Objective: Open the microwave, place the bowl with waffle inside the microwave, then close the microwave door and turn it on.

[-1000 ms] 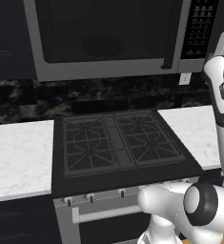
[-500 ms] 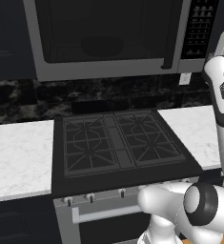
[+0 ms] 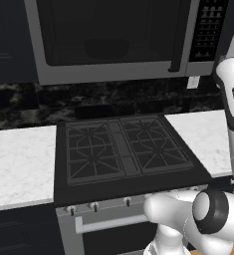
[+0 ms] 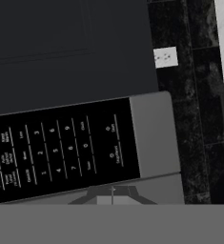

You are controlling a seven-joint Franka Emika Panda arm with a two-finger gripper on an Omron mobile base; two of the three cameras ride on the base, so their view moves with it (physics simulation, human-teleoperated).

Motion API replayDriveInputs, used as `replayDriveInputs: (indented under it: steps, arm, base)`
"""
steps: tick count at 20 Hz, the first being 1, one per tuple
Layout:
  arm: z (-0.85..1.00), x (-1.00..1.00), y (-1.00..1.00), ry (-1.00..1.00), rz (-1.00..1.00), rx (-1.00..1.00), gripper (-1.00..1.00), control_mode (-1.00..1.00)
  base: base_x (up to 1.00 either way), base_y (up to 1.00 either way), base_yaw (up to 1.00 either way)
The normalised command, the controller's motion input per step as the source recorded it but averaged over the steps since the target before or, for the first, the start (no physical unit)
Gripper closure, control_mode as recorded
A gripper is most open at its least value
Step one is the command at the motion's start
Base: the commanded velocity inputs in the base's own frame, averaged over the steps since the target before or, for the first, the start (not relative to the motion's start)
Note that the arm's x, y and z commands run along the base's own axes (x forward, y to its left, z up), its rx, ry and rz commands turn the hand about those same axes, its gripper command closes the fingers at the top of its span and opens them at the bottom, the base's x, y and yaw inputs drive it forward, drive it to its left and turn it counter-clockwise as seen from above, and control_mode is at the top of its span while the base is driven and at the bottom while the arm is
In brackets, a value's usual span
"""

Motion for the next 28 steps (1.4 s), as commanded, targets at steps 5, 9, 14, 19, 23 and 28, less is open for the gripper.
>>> replayDriveInputs:
  steps: [5,9,14,19,23,28]
  arm:
    - [0.0,0.0,0.0,0.0,0.0,0.0,1.0,-1.0]
    - [0.0,0.0,0.0,0.0,0.0,0.0,1.0,-1.0]
    - [0.0,0.0,-0.08,0.0,0.0,0.0,1.0,-1.0]
    - [0.0,0.0,0.0,0.0,0.0,0.0,1.0,-1.0]
    - [0.0,0.0,0.0,0.0,0.0,0.0,1.0,-1.0]
    - [0.0,0.0,0.0,0.0,0.0,0.0,1.0,-1.0]
  base:
    - [0.0,0.0,0.0]
    - [0.0,0.0,0.0]
    - [0.0,0.0,0.0]
    - [0.0,0.0,0.0]
    - [0.0,0.0,0.0]
    - [0.0,0.0,0.0]
